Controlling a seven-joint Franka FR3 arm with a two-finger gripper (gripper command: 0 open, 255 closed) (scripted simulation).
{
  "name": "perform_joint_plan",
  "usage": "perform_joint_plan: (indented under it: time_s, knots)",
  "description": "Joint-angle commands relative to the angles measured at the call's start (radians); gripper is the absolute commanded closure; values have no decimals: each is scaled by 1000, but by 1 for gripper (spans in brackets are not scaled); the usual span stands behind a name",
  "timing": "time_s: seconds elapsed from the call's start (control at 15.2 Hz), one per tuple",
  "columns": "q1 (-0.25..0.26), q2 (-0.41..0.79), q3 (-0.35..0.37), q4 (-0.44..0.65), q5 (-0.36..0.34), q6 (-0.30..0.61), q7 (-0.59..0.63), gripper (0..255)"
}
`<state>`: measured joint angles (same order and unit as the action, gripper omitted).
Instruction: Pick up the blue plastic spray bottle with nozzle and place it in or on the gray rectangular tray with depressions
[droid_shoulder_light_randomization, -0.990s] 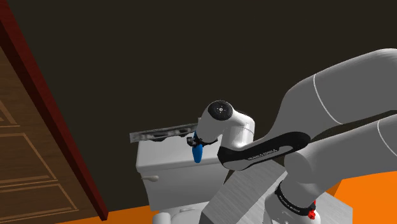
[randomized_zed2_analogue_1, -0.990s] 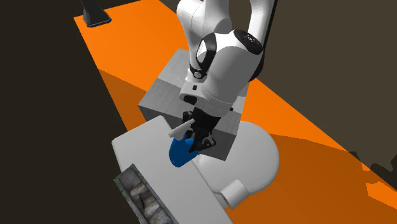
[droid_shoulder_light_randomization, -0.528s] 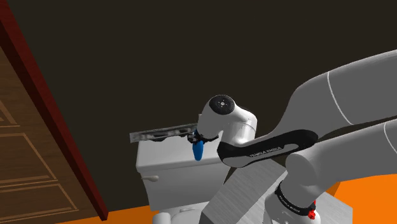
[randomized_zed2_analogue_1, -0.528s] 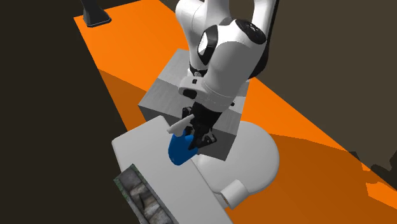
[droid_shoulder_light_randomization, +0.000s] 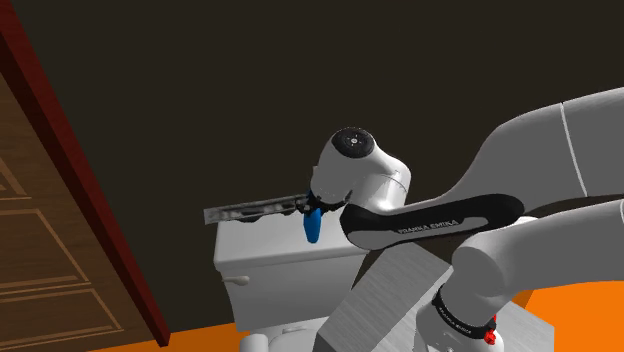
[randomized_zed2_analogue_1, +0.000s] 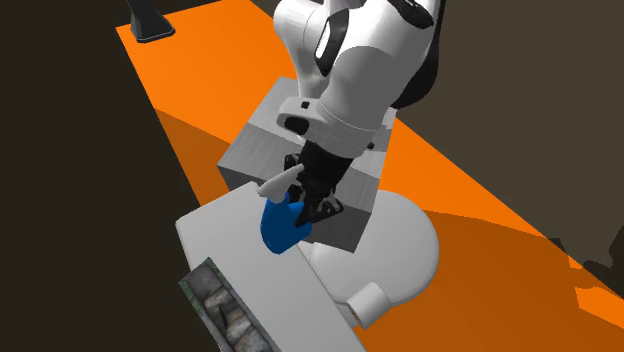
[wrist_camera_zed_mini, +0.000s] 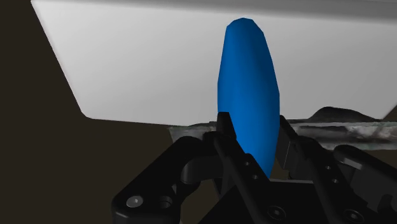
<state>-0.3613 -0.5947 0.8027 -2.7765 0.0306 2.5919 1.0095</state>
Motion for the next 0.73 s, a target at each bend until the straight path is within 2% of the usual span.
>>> perform_joint_plan:
  time_s: [0.0,0.59,0.66]
  knots:
    - [17,-18,-22,12,8,-32,-16,255]
    - [63,-91,-103,78,27,-172,-76,255]
    - [26,-46,-83,110,7,-156,-67,255]
